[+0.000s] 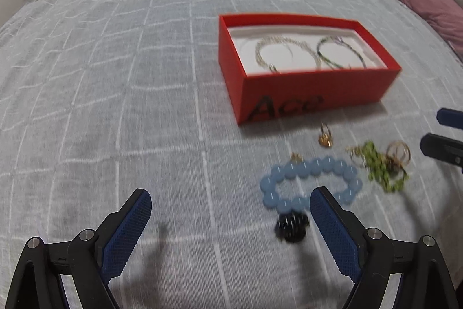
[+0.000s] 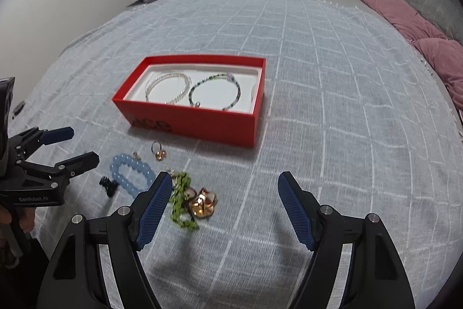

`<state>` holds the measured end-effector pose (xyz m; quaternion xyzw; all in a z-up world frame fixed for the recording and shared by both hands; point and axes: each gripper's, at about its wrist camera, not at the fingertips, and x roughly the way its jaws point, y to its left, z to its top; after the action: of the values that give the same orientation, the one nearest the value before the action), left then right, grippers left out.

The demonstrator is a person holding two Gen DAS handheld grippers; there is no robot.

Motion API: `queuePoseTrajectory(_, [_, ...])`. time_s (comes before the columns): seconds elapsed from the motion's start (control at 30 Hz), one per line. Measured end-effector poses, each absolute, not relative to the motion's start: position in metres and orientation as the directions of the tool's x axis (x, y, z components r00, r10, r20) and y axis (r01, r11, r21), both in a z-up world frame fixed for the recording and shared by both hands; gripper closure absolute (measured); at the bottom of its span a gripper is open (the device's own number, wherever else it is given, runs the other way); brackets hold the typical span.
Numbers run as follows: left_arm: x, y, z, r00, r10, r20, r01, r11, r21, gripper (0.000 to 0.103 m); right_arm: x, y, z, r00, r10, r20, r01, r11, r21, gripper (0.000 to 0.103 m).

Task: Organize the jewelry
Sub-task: 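Withdraw both tools from the box back toward the remaining jewelry, then grasp the black claw clip with the left tool while the right tool grasps the gold ring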

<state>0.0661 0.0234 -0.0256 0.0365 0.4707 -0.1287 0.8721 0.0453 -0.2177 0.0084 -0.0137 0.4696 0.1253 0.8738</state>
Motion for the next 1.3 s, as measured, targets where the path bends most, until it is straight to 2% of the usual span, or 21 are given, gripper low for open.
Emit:
queuePoseTrajectory(0.33, [0.044, 0.023, -0.04, 0.486, -0.252, -0.837, 0.313, 0.944, -0.103, 0.011, 0.03, -0.237, -0.006, 0.521, 0.161, -0.838, -0.203, 0.977, 0.061, 0.025])
queuePoseTrajectory(0.43, [0.04, 0.022, -0.044, 0.475, -0.267, -0.839, 0.317, 0.941, -0.12, 0.014, 0.027, -0.243, -0.011, 0.516, 0.143, -0.845, -0.193, 0.98, 0.048, 0.025])
queuePoseTrajectory(0.63, [0.038, 0.009, -0.051, 0.467, -0.28, -0.839, 0.341, 0.932, -0.121, 0.035, 0.023, -0.244, -0.019, 0.499, 0.113, -0.859, -0.199, 0.98, 0.013, 0.025])
queuePoseTrajectory(0.67, [0.039, 0.007, -0.051, 0.466, -0.285, -0.837, 0.348, 0.929, -0.123, 0.045, 0.023, -0.243, -0.019, 0.497, 0.113, -0.86, -0.2, 0.98, 0.013, 0.025])
queuePoseTrajectory(0.7, [0.039, 0.005, -0.05, 0.465, -0.292, -0.836, 0.352, 0.927, -0.128, 0.05, 0.023, -0.243, -0.019, 0.496, 0.113, -0.861, -0.202, 0.979, 0.013, 0.025])
queuePoseTrajectory(0.93, [0.045, 0.0, -0.051, 0.476, -0.292, -0.829, 0.341, 0.931, -0.131, 0.068, 0.025, -0.239, -0.022, 0.496, 0.105, -0.862, -0.209, 0.978, -0.001, 0.025])
queuePoseTrajectory(1.0, [0.047, 0.0, -0.051, 0.482, -0.287, -0.828, 0.338, 0.933, -0.127, 0.079, 0.027, -0.24, -0.024, 0.498, 0.096, -0.862, -0.203, 0.979, -0.008, 0.025])
queuePoseTrajectory(1.3, [0.049, 0.002, -0.05, 0.487, -0.276, -0.829, 0.324, 0.938, -0.122, 0.08, 0.035, -0.231, -0.038, 0.486, 0.107, -0.867, -0.251, 0.968, -0.022, 0.025])
